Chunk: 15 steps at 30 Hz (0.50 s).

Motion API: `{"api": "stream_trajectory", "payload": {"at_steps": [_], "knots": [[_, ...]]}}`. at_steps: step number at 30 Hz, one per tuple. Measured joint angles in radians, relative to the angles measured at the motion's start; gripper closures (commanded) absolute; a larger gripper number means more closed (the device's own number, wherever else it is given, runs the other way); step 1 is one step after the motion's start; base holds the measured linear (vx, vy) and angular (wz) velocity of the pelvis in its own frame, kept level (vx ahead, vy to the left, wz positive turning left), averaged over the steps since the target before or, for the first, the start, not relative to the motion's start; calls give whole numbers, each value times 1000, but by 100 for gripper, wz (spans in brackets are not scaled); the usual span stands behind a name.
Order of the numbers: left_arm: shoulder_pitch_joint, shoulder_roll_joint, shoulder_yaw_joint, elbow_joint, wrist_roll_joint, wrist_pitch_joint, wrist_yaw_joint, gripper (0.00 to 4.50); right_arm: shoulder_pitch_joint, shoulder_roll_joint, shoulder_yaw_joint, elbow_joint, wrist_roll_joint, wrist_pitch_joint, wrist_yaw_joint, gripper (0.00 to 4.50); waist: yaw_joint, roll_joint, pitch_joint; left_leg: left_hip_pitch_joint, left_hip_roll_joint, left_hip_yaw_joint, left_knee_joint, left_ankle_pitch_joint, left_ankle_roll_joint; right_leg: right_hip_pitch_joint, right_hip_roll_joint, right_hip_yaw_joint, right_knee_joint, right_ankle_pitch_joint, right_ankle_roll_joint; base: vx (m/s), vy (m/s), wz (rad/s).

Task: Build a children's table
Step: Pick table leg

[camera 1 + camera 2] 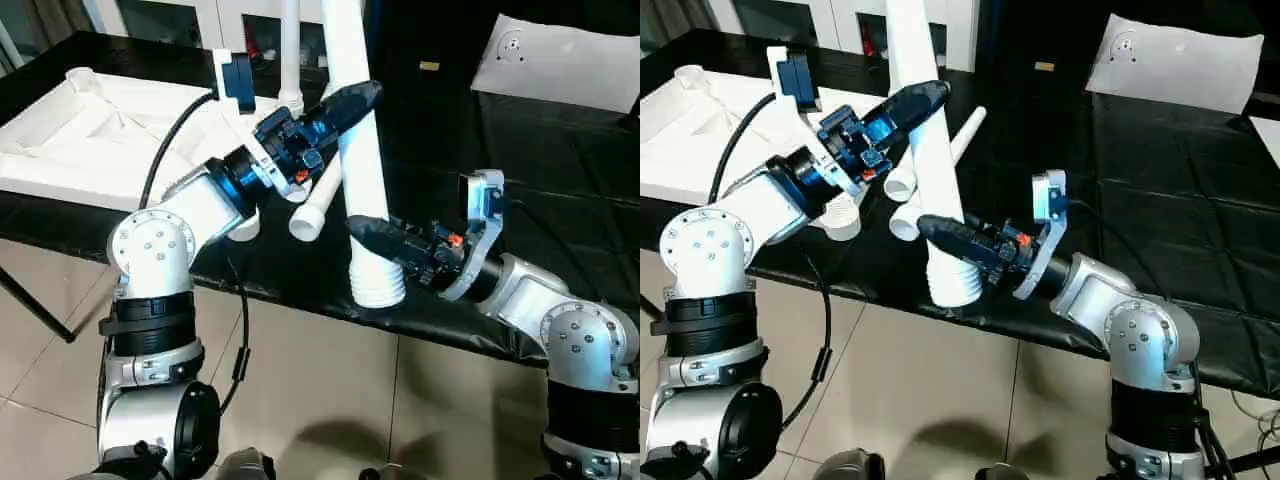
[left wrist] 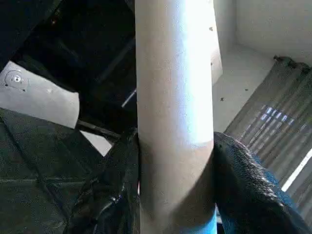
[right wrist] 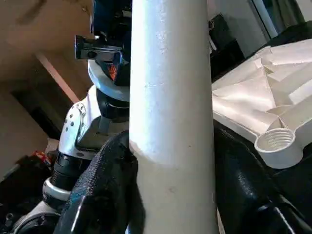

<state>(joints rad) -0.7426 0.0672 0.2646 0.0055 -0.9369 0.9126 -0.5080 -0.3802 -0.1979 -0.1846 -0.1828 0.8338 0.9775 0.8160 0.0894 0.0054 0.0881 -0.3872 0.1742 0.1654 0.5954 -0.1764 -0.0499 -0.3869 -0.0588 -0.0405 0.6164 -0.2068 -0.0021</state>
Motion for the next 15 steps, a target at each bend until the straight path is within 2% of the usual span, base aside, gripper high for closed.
{"api": "stream_trajectory", "payload": {"at_steps": [13,15], "knots": [[0,11,0,0,-10,-2,-1,269,0,-13,24,0,-2,-32,-6,256,0,0,0,0,0,0,0,0,0,0,0,0,0,0,0,0,0,0],[0,25,-5,0,-8,-5,-3,269,0,-19,34,1,-8,-42,-8,189,0,0,0,0,0,0,0,0,0,0,0,0,0,0,0,0,0,0]]}}
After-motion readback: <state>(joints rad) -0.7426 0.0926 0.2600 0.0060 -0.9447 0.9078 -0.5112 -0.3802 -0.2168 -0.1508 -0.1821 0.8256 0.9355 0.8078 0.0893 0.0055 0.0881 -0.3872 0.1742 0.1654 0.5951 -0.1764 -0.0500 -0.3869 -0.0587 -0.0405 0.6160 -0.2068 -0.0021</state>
